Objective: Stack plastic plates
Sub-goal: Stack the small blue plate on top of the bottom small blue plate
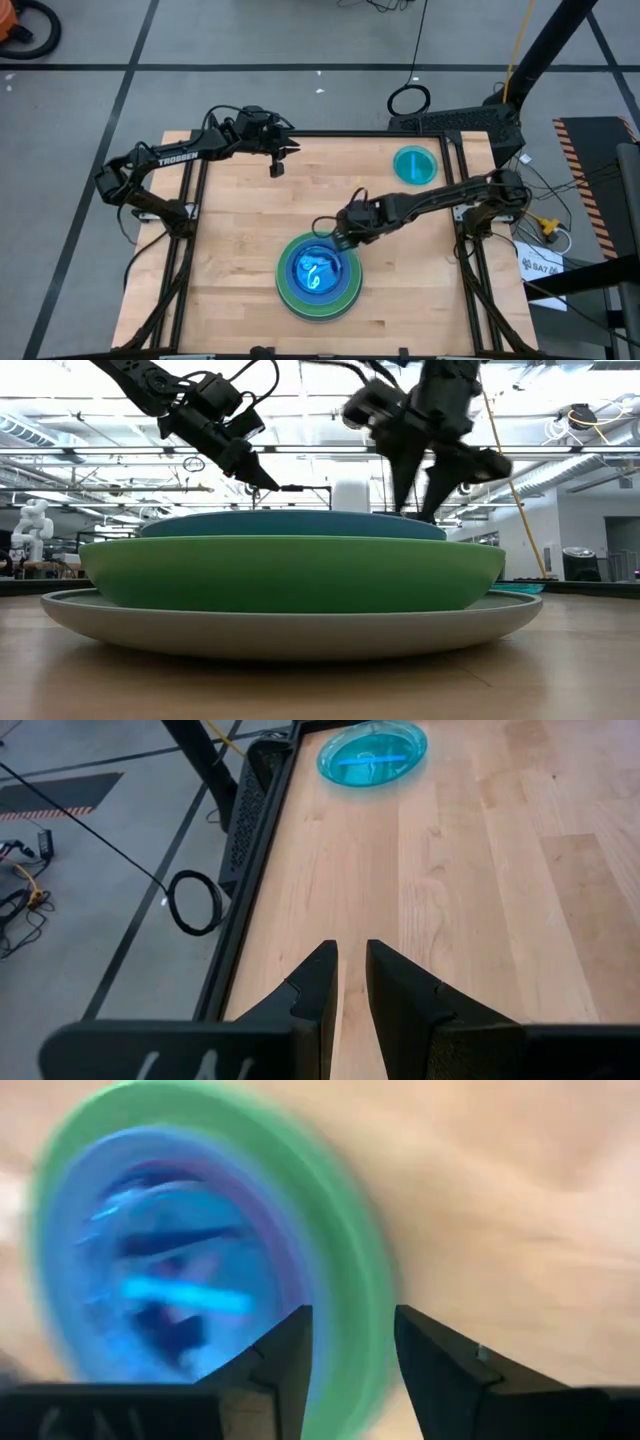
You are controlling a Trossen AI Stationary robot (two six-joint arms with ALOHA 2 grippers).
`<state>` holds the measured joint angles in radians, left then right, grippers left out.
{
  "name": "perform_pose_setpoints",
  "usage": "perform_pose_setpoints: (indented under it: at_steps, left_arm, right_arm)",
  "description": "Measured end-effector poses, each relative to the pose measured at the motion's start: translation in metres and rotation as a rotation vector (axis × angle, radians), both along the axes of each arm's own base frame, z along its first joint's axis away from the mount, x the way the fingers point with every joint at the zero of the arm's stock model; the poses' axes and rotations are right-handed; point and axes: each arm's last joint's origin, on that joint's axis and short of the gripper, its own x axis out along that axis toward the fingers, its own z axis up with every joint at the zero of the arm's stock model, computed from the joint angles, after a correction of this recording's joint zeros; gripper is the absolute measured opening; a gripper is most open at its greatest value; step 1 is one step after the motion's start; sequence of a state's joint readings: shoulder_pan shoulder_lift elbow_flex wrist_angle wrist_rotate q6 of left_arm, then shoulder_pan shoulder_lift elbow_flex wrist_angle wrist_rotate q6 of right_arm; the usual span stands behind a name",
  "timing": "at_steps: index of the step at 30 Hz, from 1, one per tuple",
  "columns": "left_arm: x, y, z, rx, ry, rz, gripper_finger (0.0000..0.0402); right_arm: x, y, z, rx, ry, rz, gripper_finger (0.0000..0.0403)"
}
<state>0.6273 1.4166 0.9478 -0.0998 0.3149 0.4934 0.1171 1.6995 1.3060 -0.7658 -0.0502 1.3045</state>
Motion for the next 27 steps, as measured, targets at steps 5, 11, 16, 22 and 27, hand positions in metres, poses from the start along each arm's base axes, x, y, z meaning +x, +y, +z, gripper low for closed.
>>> perform_pose_setpoints:
  at_steps: [5, 11, 16, 22, 27]
  left_arm:
    - [0.0, 0.0, 0.0, 0.004, 0.001, -0.002, 0.0065]
    - [0.0, 0.0, 0.0, 0.008, -0.004, -0.003, 0.0065]
    - [0.001, 0.001, 0.002, 0.023, -0.023, -0.003, 0.0065]
    - [0.002, 0.002, 0.004, 0.037, -0.038, -0.004, 0.0065]
    - [0.002, 0.002, 0.004, 0.047, -0.034, -0.009, 0.0065]
  right_arm:
    - [-0.017, -0.015, 0.001, -0.033, 0.157, -0.061, 0.0138]
    - [-0.02, -0.039, 0.0, -0.026, 0.195, -0.032, 0.0121]
    - [-0.045, -0.074, 0.0, -0.056, 0.418, 0.161, 0.0106]
    - [-0.064, -0.12, 0.002, -0.253, 0.577, 0.596, 0.0103]
    - [-0.073, -0.164, 0.001, -0.229, 0.502, 0.625, 0.0102]
